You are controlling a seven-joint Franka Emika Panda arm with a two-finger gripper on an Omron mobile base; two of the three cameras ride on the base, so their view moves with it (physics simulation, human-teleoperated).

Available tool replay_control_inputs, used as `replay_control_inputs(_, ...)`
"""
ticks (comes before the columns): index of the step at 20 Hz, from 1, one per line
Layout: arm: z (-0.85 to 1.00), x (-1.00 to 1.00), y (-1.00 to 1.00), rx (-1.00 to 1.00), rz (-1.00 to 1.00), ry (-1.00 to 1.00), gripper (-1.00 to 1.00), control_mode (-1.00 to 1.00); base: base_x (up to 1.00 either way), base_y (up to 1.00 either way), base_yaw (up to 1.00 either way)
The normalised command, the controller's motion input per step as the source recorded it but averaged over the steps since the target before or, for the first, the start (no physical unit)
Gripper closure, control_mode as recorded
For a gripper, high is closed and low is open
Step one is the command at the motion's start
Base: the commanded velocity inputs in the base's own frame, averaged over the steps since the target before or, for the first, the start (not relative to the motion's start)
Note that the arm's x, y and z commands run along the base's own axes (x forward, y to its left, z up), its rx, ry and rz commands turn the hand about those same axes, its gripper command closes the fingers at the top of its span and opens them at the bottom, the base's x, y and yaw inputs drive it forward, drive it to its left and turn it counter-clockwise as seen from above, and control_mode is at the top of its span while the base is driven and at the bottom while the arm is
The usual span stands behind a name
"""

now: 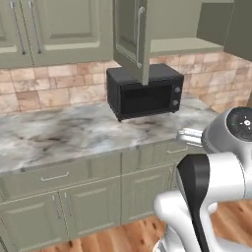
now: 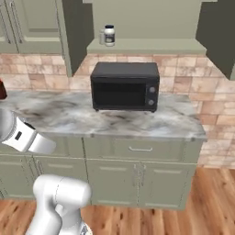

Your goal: Collect the paprika, mayonnaise, and shaker from the cabinet and place them next to the stove.

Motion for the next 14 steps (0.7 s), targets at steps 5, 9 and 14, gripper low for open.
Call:
replay_control_inputs(5,0.00,0.00,0.00,0.00,0.00,0.00,-1.00,1.00,0.00,-0.85,0.00)
replay_control_inputs(9,0.00,0.00,0.00,0.00,0.00,0.00,-1.00,1.00,0.07,-0.62,0.03)
replay_control_inputs(14,0.00,0.00,0.00,0.00,0.00,0.00,-1.00,1.00,0.25,-0.40,0.10)
